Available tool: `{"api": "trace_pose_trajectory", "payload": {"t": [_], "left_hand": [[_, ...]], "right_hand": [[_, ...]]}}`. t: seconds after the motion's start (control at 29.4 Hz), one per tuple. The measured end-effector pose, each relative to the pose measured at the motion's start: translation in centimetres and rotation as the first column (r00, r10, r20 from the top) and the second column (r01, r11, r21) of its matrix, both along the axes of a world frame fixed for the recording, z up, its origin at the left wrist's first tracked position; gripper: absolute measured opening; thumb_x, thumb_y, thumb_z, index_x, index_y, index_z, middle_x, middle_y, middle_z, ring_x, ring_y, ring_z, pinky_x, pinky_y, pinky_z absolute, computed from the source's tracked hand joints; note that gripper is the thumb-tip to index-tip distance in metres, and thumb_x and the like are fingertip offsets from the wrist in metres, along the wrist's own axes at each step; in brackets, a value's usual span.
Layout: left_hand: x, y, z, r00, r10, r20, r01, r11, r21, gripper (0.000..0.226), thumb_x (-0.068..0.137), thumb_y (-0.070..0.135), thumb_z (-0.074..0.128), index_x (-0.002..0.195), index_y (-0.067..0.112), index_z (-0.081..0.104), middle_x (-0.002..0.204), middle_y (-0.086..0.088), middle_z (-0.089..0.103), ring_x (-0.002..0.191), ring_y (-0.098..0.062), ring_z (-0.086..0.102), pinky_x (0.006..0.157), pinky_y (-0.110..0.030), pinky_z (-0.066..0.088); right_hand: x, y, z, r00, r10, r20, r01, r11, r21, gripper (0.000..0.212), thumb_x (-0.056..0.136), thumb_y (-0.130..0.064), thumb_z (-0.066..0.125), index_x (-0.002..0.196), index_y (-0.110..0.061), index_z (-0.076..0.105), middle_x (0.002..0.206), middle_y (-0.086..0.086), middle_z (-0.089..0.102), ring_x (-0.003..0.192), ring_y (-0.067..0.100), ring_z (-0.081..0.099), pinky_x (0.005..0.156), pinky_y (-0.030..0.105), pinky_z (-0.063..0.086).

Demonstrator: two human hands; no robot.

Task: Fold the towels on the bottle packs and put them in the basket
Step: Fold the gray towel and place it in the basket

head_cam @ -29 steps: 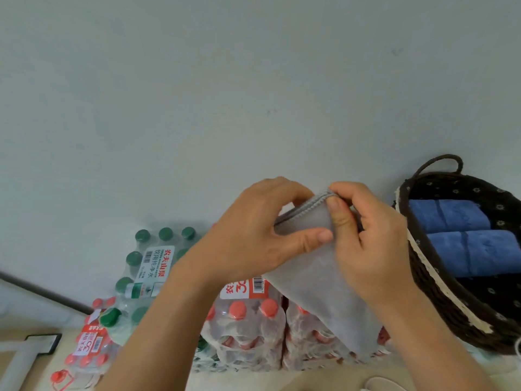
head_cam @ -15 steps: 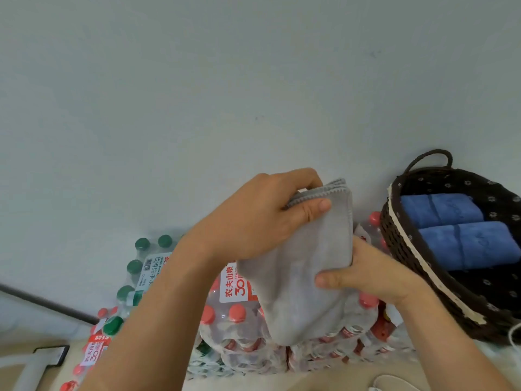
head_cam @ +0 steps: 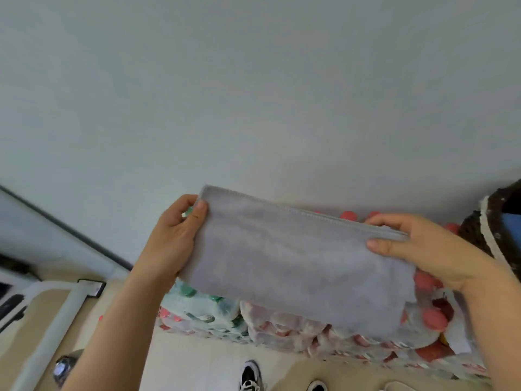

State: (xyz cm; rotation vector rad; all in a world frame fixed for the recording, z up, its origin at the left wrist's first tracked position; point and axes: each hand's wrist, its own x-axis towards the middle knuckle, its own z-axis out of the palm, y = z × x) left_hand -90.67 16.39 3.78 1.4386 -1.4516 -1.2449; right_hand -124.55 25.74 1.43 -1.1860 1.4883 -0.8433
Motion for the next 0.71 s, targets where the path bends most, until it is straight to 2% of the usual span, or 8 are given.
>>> {"api": "trace_pose_trajectory", "payload": {"t": [0.1, 0.2, 0.27, 0.34, 0.44, 0.51, 0.65, 0.71], "left_hand": [[4.4, -1.8, -4.5, 0.976, 0.175, 0.127, -0.176, 0.984, -0.007, 0.021, 0.097, 0.036, 0.051, 0.086, 0.022, 0.063, 0.072, 0.005, 0.065, 0.065, -0.012, 0.056, 0.058, -0.026, 0.042], [7.3, -3.9, -8.4, 0.911, 0.263, 0.317, -0.266, 0.963, -0.037, 0.018, 0.099, 0.033, 0.048, 0.091, 0.023, 0.061, 0.081, 0.005, 0.063, 0.080, -0.017, 0.057, 0.063, -0.024, 0.039], [8.5, -4.9, -10.6, 0.862, 0.280, 0.423, -0.282, 0.958, -0.058, 0.023, 0.099, 0.033, 0.047, 0.105, 0.017, 0.061, 0.090, -0.001, 0.064, 0.086, -0.021, 0.056, 0.071, -0.030, 0.036], [9.5, -5.5, -12.1, 0.839, 0.284, 0.464, -0.278, 0.957, -0.082, 0.026, 0.099, 0.034, 0.045, 0.110, 0.015, 0.059, 0.096, -0.008, 0.067, 0.090, -0.027, 0.058, 0.073, -0.031, 0.035], [10.4, -6.4, -12.8, 0.822, 0.267, 0.503, -0.241, 0.963, -0.118, 0.028, 0.100, 0.036, 0.041, 0.113, 0.016, 0.055, 0.094, -0.012, 0.067, 0.091, -0.035, 0.060, 0.072, -0.034, 0.035], [10.7, -7.2, -12.9, 0.814, 0.255, 0.522, -0.216, 0.967, -0.135, 0.030, 0.100, 0.037, 0.040, 0.115, 0.016, 0.055, 0.094, -0.012, 0.067, 0.088, -0.035, 0.059, 0.071, -0.034, 0.037], [11.2, -8.4, -13.0, 0.799, 0.239, 0.551, -0.177, 0.970, -0.164, 0.031, 0.101, 0.035, 0.039, 0.111, 0.013, 0.058, 0.085, -0.008, 0.063, 0.075, -0.028, 0.051, 0.067, -0.033, 0.034], [11.5, -8.7, -13.3, 0.788, 0.216, 0.576, -0.163, 0.976, -0.143, 0.031, 0.101, 0.033, 0.040, 0.108, 0.010, 0.060, 0.078, -0.005, 0.059, 0.070, -0.024, 0.045, 0.065, -0.033, 0.033]], "right_hand": [[4.3, -5.4, -2.0, 0.976, 0.057, -0.210, -0.065, 0.998, -0.028, 0.013, 0.082, -0.009, 0.072, 0.087, -0.021, 0.072, 0.082, 0.000, 0.072, 0.077, 0.007, 0.061, 0.074, 0.026, 0.046], [9.5, -9.5, -6.9, 0.884, 0.098, -0.457, -0.097, 0.995, 0.025, 0.013, 0.086, -0.016, 0.067, 0.096, -0.023, 0.072, 0.091, -0.001, 0.073, 0.086, 0.013, 0.065, 0.077, 0.029, 0.047], [12.2, -10.9, -9.5, 0.797, 0.038, -0.602, -0.052, 0.999, -0.005, 0.019, 0.088, -0.022, 0.062, 0.103, -0.027, 0.071, 0.098, -0.001, 0.073, 0.094, 0.020, 0.066, 0.081, 0.035, 0.051], [13.9, -11.3, -10.6, 0.703, -0.060, -0.709, 0.003, 0.997, -0.081, 0.019, 0.089, -0.022, 0.060, 0.104, -0.026, 0.071, 0.102, 0.003, 0.069, 0.096, 0.026, 0.062, 0.080, 0.039, 0.051], [15.1, -10.9, -10.8, 0.577, -0.278, -0.768, 0.058, 0.952, -0.301, 0.020, 0.083, -0.017, 0.068, 0.101, -0.022, 0.074, 0.102, 0.005, 0.063, 0.095, 0.030, 0.055, 0.080, 0.040, 0.050], [15.2, -10.7, -10.7, 0.582, -0.319, -0.748, 0.046, 0.931, -0.361, 0.017, 0.082, -0.016, 0.069, 0.097, -0.022, 0.073, 0.100, 0.002, 0.063, 0.094, 0.027, 0.054, 0.080, 0.039, 0.049], [15.3, -10.2, -10.1, 0.751, -0.243, -0.614, 0.068, 0.953, -0.295, 0.003, 0.091, -0.026, 0.057, 0.094, -0.027, 0.057, 0.091, -0.009, 0.062, 0.085, 0.017, 0.059, 0.076, 0.041, 0.049], [15.8, -9.7, -9.6, 0.797, -0.245, -0.552, 0.092, 0.953, -0.290, 0.004, 0.094, -0.027, 0.053, 0.093, -0.030, 0.051, 0.084, -0.013, 0.059, 0.079, 0.012, 0.058, 0.071, 0.039, 0.048]]}}
